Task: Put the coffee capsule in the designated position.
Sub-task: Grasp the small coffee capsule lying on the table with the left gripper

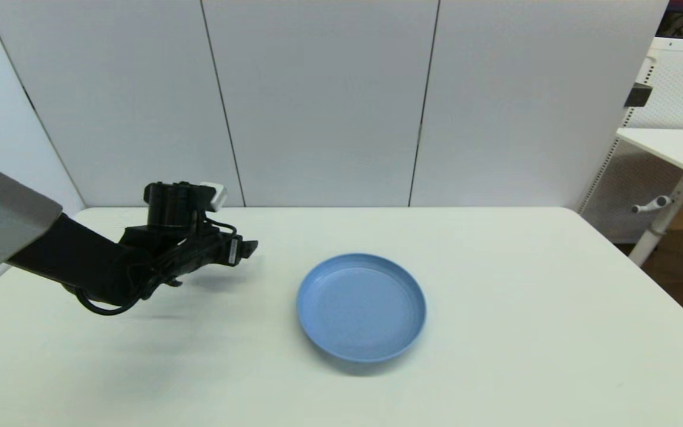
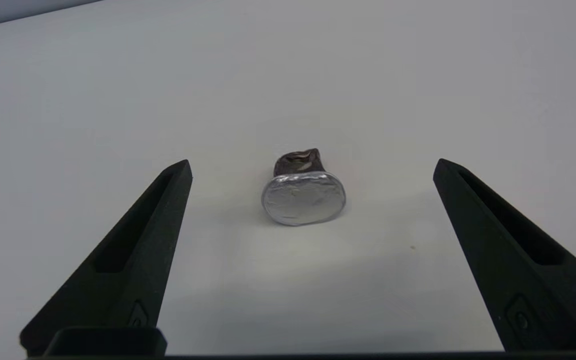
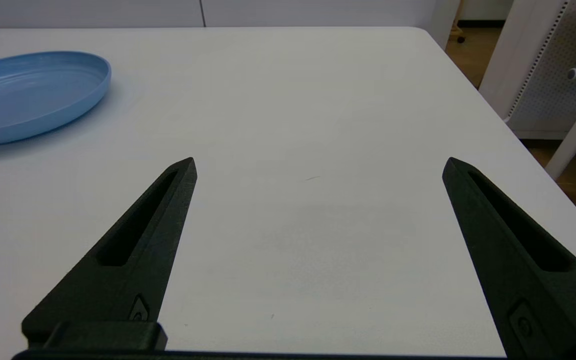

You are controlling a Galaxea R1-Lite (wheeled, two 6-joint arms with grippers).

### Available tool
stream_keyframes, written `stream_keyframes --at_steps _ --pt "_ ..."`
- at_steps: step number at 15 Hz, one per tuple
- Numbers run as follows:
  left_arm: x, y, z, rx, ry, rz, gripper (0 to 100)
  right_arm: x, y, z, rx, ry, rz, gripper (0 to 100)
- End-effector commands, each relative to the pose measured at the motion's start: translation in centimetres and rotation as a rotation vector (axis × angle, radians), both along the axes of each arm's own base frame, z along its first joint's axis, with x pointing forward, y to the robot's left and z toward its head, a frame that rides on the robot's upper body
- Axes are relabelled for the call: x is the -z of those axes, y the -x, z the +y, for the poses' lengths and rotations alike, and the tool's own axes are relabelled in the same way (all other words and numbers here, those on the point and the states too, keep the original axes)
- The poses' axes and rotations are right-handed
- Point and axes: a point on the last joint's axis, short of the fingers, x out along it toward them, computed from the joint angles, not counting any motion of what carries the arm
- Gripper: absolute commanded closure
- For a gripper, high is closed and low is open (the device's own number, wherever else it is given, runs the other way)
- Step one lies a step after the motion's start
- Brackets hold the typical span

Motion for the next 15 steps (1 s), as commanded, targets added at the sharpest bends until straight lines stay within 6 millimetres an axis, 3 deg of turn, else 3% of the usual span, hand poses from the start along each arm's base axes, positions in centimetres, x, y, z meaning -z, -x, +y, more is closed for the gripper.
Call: stream_keyframes --at_steps 1,15 --pt "1.2 -0.6 -0.1 -0.009 0.013 -0.005 0 0.2 -0.1 0.0 -0.002 0.000 0.007 0" --pt "2.3 -0.4 0.0 -0.101 0.040 -0.032 0 0.2 -0.1 0.0 -0.002 0.000 0.007 0"
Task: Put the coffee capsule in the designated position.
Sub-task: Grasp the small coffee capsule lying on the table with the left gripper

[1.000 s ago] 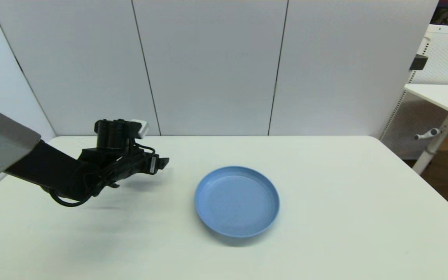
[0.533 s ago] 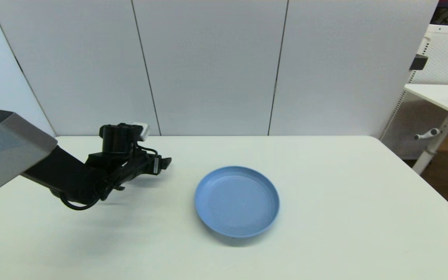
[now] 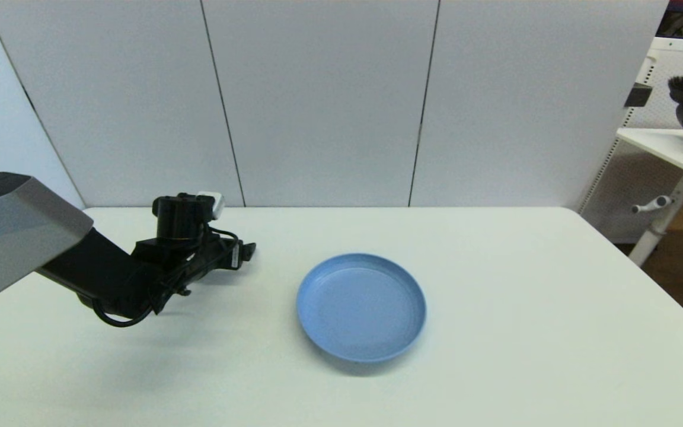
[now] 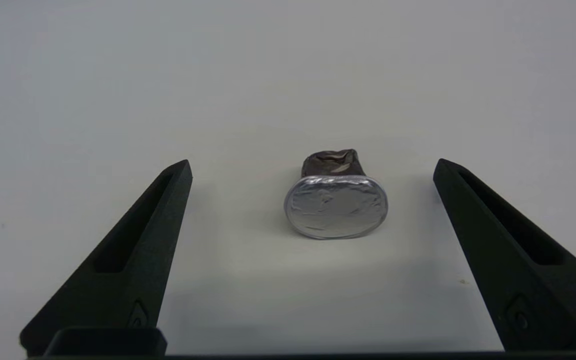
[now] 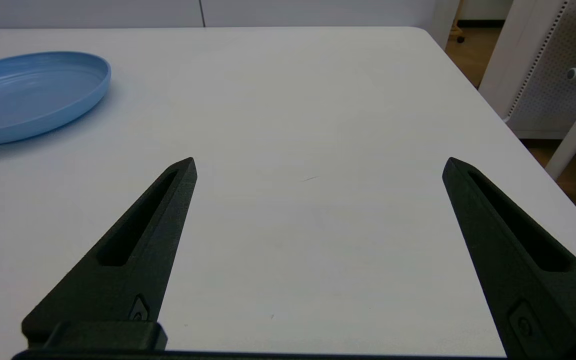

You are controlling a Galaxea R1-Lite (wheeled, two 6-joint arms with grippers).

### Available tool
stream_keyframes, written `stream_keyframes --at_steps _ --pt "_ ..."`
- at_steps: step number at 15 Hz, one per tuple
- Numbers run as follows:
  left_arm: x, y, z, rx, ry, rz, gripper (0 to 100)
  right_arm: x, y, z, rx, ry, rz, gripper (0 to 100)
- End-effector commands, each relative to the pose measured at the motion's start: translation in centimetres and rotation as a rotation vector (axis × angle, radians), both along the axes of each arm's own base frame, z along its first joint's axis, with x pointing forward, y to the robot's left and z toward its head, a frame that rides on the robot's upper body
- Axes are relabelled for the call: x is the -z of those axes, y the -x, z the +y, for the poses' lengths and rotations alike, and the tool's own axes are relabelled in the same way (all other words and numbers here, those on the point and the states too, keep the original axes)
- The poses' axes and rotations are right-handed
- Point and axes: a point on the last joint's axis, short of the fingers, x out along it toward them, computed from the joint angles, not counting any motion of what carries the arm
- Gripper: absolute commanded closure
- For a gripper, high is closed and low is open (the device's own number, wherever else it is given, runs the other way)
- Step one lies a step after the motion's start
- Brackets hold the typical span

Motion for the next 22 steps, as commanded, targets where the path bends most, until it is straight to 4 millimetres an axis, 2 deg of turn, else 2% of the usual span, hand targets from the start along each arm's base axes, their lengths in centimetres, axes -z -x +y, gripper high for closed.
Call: stream_keyframes --at_steps 1,10,22 --pt "0.1 0.4 0.1 -0.007 0.016 0.002 0 0.2 -0.1 0.0 -0.001 0.001 0.006 0" --pt "0.6 0.6 0.0 -0.022 0.047 0.022 0 0.2 -0.1 0.0 -0.001 0.001 0.006 0" --pt "1.4 -0.1 -0.2 -0.035 0.092 -0.027 0 0.2 -0.1 0.0 -0.001 0.001 0.006 0"
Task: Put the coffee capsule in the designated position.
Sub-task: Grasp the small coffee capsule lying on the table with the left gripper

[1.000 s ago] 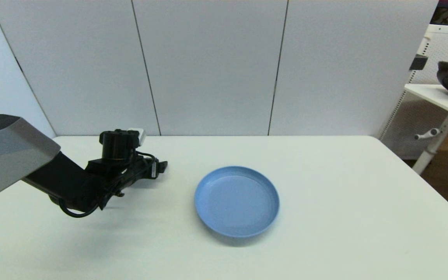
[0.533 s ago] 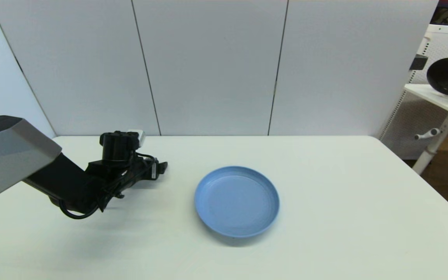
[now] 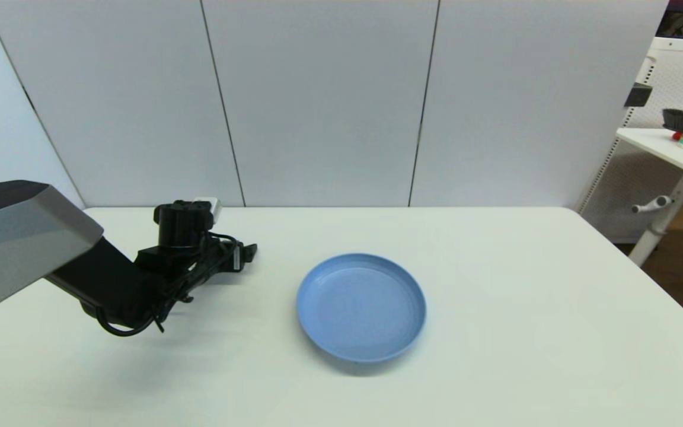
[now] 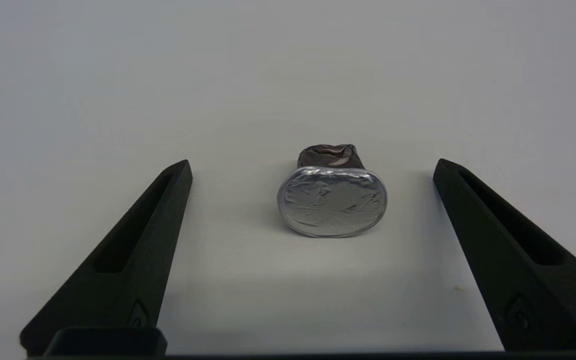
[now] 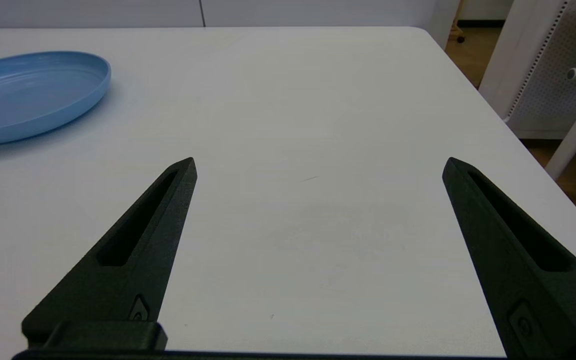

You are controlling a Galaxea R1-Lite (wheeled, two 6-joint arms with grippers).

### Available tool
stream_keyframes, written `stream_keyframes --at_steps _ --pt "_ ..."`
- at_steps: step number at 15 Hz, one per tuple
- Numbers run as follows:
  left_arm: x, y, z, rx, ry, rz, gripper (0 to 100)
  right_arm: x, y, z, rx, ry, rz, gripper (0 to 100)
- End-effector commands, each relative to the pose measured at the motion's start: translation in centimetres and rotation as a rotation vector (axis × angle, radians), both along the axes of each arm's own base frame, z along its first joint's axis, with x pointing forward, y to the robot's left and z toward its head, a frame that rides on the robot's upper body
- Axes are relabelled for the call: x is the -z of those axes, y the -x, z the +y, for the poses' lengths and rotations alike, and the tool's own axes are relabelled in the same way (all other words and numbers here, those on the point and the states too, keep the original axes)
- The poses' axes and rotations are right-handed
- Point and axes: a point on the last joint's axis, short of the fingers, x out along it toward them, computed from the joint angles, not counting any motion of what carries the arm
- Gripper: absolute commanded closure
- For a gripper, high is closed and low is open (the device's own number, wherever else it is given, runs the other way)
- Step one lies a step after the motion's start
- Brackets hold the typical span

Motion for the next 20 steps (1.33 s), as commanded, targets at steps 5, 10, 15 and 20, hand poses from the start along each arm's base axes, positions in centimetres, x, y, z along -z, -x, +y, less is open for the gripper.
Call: stream_keyframes --at_steps 5,10,15,20 --pt "0.40 -0.42 -0.06 -0.008 0.016 -0.018 0 0.15 -0.06 0.00 0.000 0.000 0.006 0" --pt "0.60 -0.32 -0.09 -0.018 0.039 -0.006 100 0.15 -0.06 0.00 0.000 0.000 0.006 0" --pt "0.57 -0.22 -0.06 -0.019 0.041 -0.005 100 0.15 -0.06 0.00 0.000 0.000 0.006 0" --pt "0.05 0.11 -0.09 -0.015 0.042 -0.011 100 0.17 -0.06 0.00 0.000 0.000 0.008 0"
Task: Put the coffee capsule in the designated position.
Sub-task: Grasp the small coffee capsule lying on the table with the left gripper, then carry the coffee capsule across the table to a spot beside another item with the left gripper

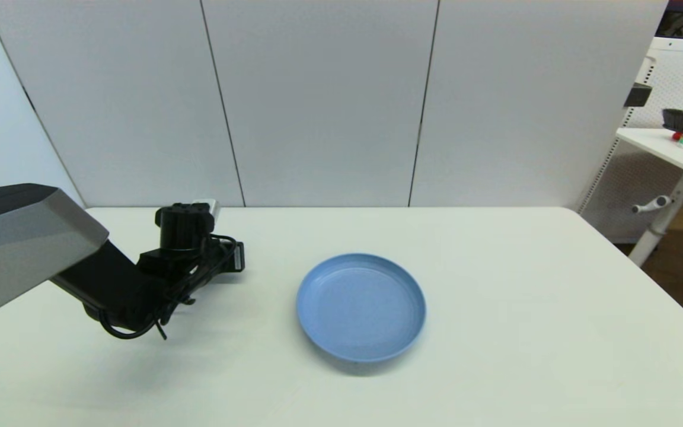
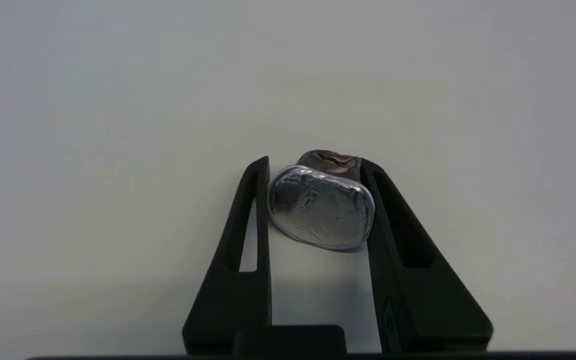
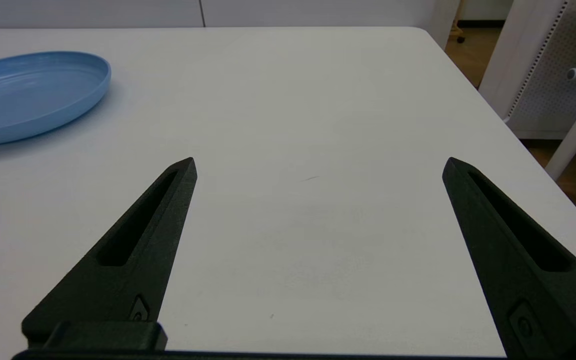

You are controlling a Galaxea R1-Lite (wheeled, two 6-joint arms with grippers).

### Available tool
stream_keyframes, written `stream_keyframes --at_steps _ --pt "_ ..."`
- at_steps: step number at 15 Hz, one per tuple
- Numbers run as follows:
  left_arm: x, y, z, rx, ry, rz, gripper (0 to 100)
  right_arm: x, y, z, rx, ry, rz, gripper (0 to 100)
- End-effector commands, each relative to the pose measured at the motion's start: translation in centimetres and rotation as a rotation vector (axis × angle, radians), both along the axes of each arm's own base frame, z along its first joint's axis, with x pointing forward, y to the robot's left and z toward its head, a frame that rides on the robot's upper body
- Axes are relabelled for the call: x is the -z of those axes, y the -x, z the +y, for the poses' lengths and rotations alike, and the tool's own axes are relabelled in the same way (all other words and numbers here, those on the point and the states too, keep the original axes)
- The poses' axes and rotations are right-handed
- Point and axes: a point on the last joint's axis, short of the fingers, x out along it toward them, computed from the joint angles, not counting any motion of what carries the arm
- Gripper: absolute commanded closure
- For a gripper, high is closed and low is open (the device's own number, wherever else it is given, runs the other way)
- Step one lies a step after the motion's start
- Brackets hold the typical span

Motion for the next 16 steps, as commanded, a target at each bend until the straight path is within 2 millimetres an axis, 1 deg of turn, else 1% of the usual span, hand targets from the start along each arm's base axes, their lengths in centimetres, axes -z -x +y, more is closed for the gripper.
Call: stream_keyframes --at_steps 1,2,4,6,9,11,12,14,16 --pt "-1.0 0.2 -0.1 0.002 0.008 -0.026 100 0.2 -0.1 0.0 -0.002 0.001 0.007 0" --pt "-1.6 0.4 -0.2 0.007 0.010 -0.041 100 0.2 -0.1 0.0 -0.001 0.000 0.008 0" --pt "-3.5 1.0 -0.5 0.026 0.013 -0.078 100 0.2 -0.1 0.0 -0.002 -0.003 0.007 0" --pt "-4.8 2.2 -1.1 0.050 0.016 -0.086 100 0.2 -0.1 0.0 -0.002 0.001 0.007 0" --pt "-7.1 4.3 -2.8 0.128 0.002 -0.104 100 0.2 -0.1 0.0 -0.001 0.000 0.007 0" --pt "-9.3 6.5 -3.7 0.213 -0.071 -0.153 100 0.2 -0.1 0.0 -0.001 0.000 0.007 0" --pt "-9.7 7.7 -3.9 0.252 -0.113 -0.156 100 0.2 -0.1 0.0 -0.001 0.000 0.007 0" --pt "-9.7 10.1 -4.2 0.326 -0.189 -0.127 100 0.2 -0.1 0.0 -0.001 0.000 0.007 0" --pt "-9.9 12.6 -5.3 0.417 -0.210 -0.124 100 0.2 -0.1 0.0 -0.001 0.000 0.008 0"
